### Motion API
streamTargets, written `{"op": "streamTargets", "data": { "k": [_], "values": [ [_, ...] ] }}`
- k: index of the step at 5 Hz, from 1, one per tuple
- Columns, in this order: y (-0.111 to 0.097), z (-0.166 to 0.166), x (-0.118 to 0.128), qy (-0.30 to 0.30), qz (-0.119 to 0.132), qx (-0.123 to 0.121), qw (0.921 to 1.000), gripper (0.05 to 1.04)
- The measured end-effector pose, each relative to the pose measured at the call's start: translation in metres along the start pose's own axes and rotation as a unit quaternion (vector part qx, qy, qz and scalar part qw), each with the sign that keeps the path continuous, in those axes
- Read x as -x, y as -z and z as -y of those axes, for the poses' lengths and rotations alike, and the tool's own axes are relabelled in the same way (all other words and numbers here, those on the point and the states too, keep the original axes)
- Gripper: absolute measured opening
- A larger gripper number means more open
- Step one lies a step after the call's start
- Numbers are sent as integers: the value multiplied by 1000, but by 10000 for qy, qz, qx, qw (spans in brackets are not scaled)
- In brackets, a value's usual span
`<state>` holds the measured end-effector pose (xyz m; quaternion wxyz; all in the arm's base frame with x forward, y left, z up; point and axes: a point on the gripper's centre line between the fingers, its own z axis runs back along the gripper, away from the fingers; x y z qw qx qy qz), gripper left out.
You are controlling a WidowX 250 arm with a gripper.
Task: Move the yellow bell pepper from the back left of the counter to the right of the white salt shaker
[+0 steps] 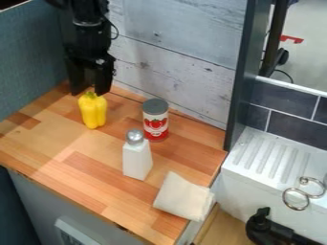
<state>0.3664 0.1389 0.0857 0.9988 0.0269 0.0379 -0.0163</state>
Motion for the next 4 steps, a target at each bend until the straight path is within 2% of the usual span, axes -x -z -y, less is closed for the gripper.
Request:
{"op": "streamTargets", "data": {
  "k": [2,3,4],
  "values": [
    [17,1,-6,-75,-143,100,9998,1009],
    [15,-1,-7,-135,-130,70,9998,974],
    [12,-2,-9,-145,-75,42,9999,702]
  ]
}}
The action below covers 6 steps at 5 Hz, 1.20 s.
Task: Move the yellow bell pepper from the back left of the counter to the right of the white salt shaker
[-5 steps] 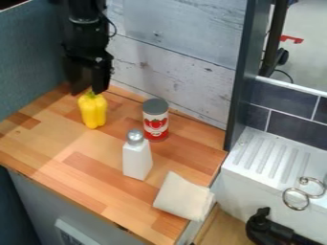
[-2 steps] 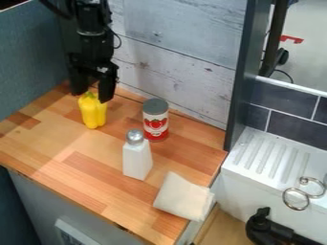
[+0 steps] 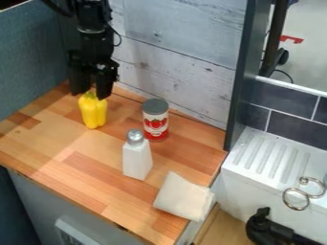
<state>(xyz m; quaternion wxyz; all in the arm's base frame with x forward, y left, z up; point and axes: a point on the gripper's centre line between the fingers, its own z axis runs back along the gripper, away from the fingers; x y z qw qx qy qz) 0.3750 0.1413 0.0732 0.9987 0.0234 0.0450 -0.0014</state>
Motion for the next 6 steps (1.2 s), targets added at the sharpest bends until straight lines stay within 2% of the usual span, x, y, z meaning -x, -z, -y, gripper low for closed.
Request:
{"op": "streamTargets", "data": {
  "k": [1,2,3,4,5,6],
  "values": [
    [0,-1,0,-13,-5,-14,10000,402],
    [0,0,1,-13,-48,0,10000,181],
    [0,2,4,21,-143,55,9999,88],
    [-1,4,8,96,-242,146,9996,80],
    [-9,5,5,142,-181,155,9996,80],
    [-41,12,-2,199,161,-8,9997,80]
  ]
}}
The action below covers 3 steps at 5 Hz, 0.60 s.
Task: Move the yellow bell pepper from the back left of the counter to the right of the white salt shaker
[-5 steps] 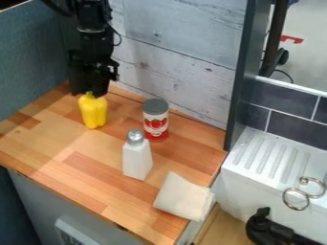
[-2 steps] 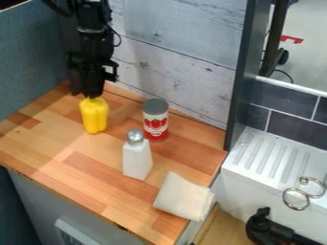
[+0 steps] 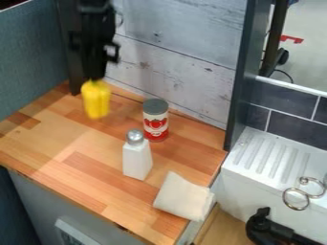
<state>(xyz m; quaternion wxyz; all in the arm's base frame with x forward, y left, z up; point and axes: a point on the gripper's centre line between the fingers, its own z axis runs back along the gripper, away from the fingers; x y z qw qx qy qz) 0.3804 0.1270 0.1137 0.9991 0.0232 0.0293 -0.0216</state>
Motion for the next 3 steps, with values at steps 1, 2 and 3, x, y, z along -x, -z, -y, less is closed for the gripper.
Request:
{"op": "streamTargets", "data": {
  "k": [1,2,3],
  "values": [
    [-37,36,-9,414,380,-337,9979,80],
    [-59,68,-15,965,833,-226,9916,80],
    [-72,86,-13,1229,986,-6,9875,80]
  ]
}}
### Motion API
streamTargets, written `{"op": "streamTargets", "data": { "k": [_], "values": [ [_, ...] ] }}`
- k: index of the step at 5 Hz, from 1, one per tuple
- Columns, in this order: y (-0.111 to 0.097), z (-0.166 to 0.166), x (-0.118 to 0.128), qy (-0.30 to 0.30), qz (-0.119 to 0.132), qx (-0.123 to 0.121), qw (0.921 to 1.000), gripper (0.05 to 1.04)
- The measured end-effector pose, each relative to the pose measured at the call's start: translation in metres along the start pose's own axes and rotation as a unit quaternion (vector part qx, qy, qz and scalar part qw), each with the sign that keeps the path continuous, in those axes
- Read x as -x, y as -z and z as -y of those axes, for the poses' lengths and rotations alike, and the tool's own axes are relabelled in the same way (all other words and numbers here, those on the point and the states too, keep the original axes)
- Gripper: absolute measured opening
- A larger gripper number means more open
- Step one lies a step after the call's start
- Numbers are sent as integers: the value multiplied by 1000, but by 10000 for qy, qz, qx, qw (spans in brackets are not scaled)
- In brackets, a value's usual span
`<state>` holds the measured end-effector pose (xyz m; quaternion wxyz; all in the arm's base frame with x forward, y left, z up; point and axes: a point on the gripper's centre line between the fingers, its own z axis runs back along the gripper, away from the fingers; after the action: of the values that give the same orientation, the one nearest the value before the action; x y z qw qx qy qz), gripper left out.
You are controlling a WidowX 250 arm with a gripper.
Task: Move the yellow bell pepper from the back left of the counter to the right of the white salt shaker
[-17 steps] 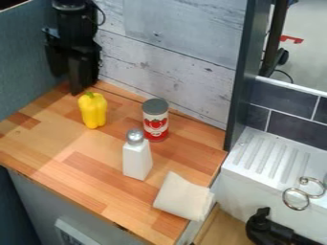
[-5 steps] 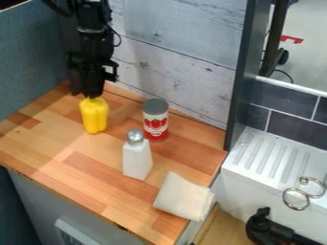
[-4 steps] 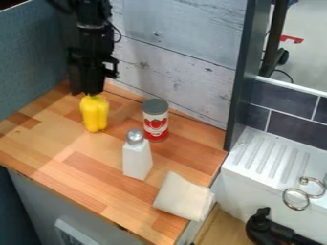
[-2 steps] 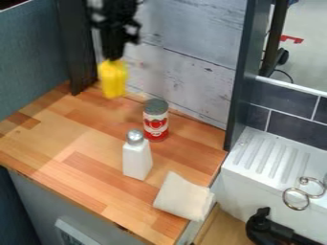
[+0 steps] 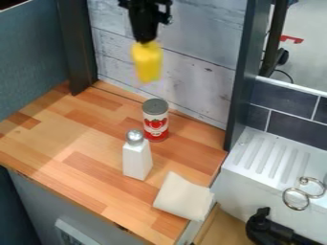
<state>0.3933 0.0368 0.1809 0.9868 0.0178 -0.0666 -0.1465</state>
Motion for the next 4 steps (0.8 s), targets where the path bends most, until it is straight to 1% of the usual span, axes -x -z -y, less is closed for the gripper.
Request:
{"op": "streamTargets", "data": {
  "k": [1,2,3,4],
  "values": [
    [-2,29,-3,381,-105,256,9989,80],
    [5,44,2,444,-330,490,9973,80],
    [11,55,6,496,-462,608,9958,80],
    [25,63,17,484,-731,707,9936,80]
  ]
}}
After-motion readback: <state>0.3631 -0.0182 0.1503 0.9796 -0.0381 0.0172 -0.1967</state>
